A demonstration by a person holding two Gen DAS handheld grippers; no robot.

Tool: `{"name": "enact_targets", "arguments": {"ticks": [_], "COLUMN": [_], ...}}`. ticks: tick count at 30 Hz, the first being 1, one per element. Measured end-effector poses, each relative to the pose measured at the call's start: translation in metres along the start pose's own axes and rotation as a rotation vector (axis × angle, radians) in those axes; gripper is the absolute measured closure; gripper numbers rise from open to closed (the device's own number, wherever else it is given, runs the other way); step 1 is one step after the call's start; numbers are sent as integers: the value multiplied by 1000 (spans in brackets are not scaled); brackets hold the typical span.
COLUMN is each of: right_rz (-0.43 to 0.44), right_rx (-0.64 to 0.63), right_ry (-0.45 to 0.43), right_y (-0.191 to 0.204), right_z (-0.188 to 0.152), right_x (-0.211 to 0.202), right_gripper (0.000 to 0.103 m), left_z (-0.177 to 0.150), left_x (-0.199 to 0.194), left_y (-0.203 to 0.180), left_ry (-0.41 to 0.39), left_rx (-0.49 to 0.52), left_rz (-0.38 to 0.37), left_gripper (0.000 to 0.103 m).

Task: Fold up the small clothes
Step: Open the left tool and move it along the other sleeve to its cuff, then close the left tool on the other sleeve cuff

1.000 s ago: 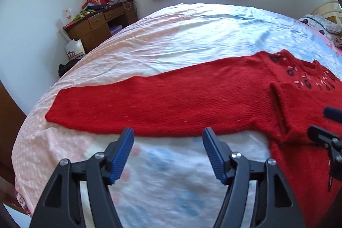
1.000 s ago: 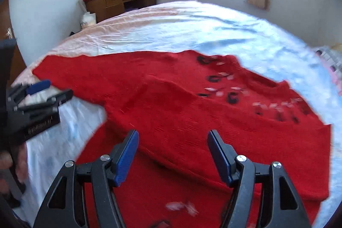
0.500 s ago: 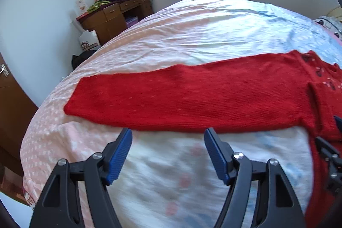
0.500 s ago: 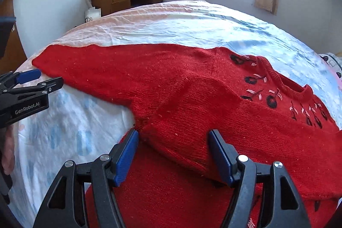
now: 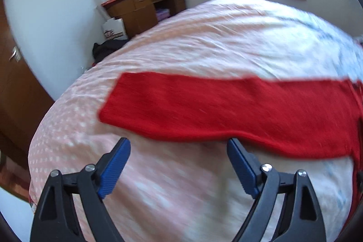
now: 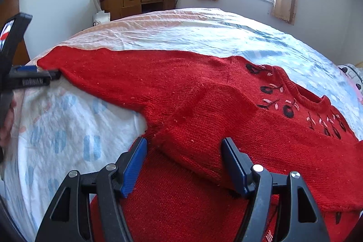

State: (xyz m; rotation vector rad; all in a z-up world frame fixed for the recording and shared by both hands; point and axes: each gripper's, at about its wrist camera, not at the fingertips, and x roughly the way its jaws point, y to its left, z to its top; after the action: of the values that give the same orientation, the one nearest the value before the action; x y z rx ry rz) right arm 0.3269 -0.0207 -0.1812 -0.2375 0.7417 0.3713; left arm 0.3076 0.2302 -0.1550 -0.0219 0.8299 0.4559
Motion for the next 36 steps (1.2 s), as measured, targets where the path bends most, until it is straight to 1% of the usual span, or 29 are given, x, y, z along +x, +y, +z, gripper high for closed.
{"name": "enact_targets", "arguments": {"ticks": [2,3,4,7,9,10,12,14,16,17,19,23,25,27,28,30,31,32,34,36], "right_rz": [-1,2,3,3,4,5,4,3,3,5,7,6,5,5,5,5,5,4,5,7], "right_rx": [2,7,11,11,13,14,14,14,15,16,18,16,16,16,16,16,17,17,18,20], "right_ry": [-4,-6,-8,-13,-15,-17,-20,-23,-26,-27,-29,-33,-33,-33,-33,-33,-34,-35,-36,-38], "right_y": [0,-1,-1,-1,-1,-1,-1,-1,-1,-1,-2,-1,-1,-1,-1,-1,-1,-1,-1,-2], "right_z": [-1,-1,-2,-3,-3,-3,-4,-4,-5,-5,-5,-4,-4,-5,-5,-5,-4,-4,-5,-4], "right_x": [0,0,-1,-2,-2,-2,-2,-2,-3,-3,-3,-3,-3,-3,-3,-3,-3,-3,-4,-4], "right_gripper": [34,34,34,34,34,34,34,34,34,34,33,33,33,33,33,33,33,33,33,33], "left_z": [7,10,12,18,18,18,15,13,10,8,8,10,11,13,14,17,17,15,13,13], "left_x": [1,3,5,6,7,9,19,29,37,41,48,57,60,64,65,66,67,69,68,59], "left_y": [22,34,44,71,84,90,98,101,102,102,103,101,102,100,99,96,96,97,103,102], "left_ry": [-8,-7,-4,-12,-19,-17,15,42,64,69,72,49,39,39,38,31,38,49,44,23], "left_rx": [-68,-106,-138,-240,-316,-353,-431,-484,-518,-538,-567,-615,-623,-618,-615,-601,-596,-603,-626,-609], "left_rz": [-2,-14,-35,-143,-182,-206,-257,-290,-317,-337,-348,-369,-365,-344,-328,-285,-264,-274,-286,-274], "left_gripper": [13,13,14,15,17,20,25,33,40,41,41,41,41,44,49,66,92,97,97,97]}}
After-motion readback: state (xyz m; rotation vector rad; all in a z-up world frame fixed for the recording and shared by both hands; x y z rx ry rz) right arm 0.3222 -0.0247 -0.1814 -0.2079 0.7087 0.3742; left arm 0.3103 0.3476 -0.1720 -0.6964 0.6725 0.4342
